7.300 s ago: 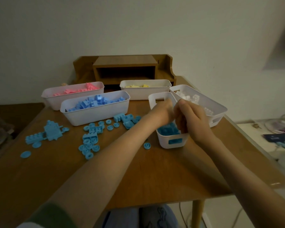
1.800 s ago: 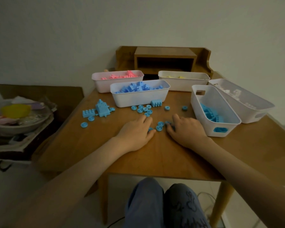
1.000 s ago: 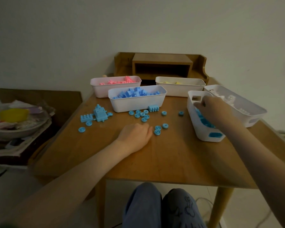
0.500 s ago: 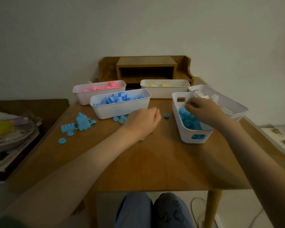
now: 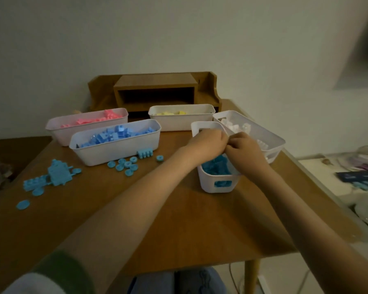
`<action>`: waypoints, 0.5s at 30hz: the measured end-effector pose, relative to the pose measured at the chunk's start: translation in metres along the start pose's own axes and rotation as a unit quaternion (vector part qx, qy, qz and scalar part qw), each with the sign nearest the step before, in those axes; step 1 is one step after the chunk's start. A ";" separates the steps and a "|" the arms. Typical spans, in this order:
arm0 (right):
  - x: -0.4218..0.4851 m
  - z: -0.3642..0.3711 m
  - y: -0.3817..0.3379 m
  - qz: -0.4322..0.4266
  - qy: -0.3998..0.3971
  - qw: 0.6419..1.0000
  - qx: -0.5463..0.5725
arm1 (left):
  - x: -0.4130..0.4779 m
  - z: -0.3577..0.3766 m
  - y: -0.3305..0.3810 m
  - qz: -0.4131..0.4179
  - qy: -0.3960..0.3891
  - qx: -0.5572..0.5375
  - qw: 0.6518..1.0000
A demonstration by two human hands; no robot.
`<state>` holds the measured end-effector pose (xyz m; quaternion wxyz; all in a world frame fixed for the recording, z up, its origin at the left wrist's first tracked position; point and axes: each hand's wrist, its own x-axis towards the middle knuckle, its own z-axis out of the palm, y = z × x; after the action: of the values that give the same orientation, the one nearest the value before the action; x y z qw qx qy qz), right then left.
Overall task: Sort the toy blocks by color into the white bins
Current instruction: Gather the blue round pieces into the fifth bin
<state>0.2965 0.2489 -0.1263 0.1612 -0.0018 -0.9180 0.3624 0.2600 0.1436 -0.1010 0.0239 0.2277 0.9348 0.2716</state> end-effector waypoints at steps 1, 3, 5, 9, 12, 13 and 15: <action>0.000 0.000 0.004 -0.003 0.000 1.000 -0.006 | -0.001 0.001 -0.003 0.000 -0.029 0.059 0.998; 0.000 0.001 0.006 -0.024 0.006 1.000 -0.018 | -0.005 -0.004 -0.007 0.008 -0.069 0.100 0.993; 0.000 0.003 0.001 -0.038 0.012 0.999 -0.027 | -0.010 -0.010 -0.009 0.024 -0.078 0.139 0.987; -0.005 0.009 -0.017 -0.071 0.074 0.991 -0.081 | -0.026 -0.023 -0.018 0.070 -0.021 0.100 0.992; -0.017 0.019 -0.042 -0.101 0.092 0.968 -0.211 | -0.049 -0.032 -0.039 0.085 0.075 0.107 0.988; -0.022 0.024 -0.053 -0.113 0.080 0.965 -0.224 | -0.060 -0.035 -0.049 0.066 0.088 0.130 0.985; -0.031 0.035 -0.074 -0.151 0.050 0.966 -0.205 | -0.080 -0.040 -0.076 -0.017 0.056 0.178 0.982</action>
<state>0.3237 0.1677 -0.1098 0.2565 0.0859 -0.9528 0.1378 0.2936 0.0317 -0.1122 -0.0645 0.1969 0.9717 0.1131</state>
